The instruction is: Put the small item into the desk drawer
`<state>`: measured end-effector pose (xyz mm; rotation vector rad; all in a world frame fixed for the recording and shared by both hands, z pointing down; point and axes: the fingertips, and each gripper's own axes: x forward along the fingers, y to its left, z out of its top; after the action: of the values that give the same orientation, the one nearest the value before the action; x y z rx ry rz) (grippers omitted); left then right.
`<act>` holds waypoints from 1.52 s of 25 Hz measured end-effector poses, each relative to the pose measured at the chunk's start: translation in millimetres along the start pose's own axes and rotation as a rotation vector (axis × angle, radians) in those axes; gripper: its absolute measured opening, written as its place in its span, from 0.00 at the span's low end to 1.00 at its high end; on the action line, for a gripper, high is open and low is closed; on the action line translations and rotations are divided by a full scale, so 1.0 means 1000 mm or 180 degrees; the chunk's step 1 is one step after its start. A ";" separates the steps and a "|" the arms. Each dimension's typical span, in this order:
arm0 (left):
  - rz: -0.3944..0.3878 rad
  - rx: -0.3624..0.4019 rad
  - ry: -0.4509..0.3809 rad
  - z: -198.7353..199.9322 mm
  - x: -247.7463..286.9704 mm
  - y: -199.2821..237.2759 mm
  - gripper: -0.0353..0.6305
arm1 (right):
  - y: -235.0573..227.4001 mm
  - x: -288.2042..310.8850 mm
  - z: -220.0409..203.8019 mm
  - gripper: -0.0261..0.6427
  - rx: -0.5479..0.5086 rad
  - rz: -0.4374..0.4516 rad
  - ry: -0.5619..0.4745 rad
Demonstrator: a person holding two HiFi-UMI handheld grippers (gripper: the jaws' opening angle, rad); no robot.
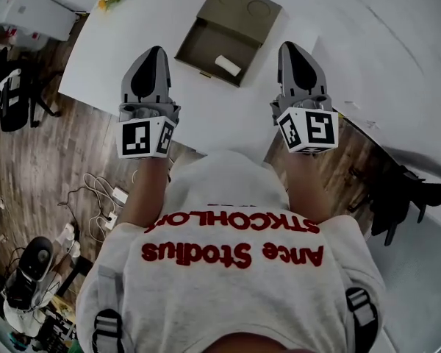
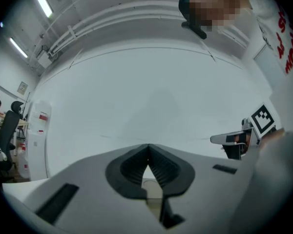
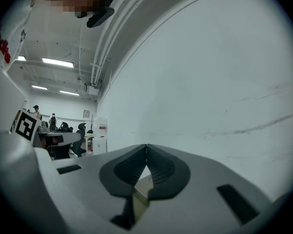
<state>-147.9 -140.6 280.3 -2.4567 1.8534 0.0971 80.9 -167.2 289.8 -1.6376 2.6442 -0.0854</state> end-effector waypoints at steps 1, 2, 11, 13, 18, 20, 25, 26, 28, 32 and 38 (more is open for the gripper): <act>-0.0056 -0.0003 -0.0005 0.001 0.002 -0.005 0.06 | -0.004 -0.006 0.001 0.05 -0.0018 -0.0059 -0.0006; -0.0117 -0.0007 -0.0010 0.002 0.003 -0.011 0.06 | -0.007 -0.013 0.003 0.05 -0.0029 -0.0120 -0.0016; -0.0512 -0.0048 -0.0036 0.006 0.015 -0.055 0.06 | -0.035 -0.058 0.019 0.05 -0.0054 -0.0503 -0.0110; -0.0579 -0.0053 -0.0051 0.008 0.016 -0.064 0.06 | -0.038 -0.066 0.022 0.05 -0.0051 -0.0547 -0.0134; -0.0665 -0.0046 -0.0077 0.013 0.016 -0.074 0.06 | -0.040 -0.076 0.027 0.04 -0.0043 -0.0590 -0.0148; -0.0672 -0.0042 -0.0076 0.013 0.015 -0.074 0.06 | -0.040 -0.077 0.026 0.04 -0.0036 -0.0600 -0.0139; -0.0668 -0.0030 -0.0082 0.013 0.012 -0.075 0.06 | -0.038 -0.079 0.028 0.04 -0.0047 -0.0587 -0.0153; -0.0667 -0.0027 -0.0085 0.014 0.011 -0.075 0.06 | -0.037 -0.079 0.029 0.04 -0.0053 -0.0581 -0.0160; -0.0664 -0.0021 -0.0090 0.015 0.009 -0.075 0.06 | -0.035 -0.081 0.031 0.04 -0.0060 -0.0571 -0.0174; -0.0653 -0.0020 -0.0113 0.017 0.006 -0.075 0.06 | -0.032 -0.083 0.033 0.04 -0.0067 -0.0552 -0.0198; -0.0645 -0.0024 -0.0128 0.019 0.003 -0.074 0.06 | -0.028 -0.085 0.035 0.04 -0.0075 -0.0533 -0.0214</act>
<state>-75.8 -121.3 261.8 -2.6099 1.5808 0.1419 145.4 -104.4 256.3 -1.8323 2.4650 -0.0029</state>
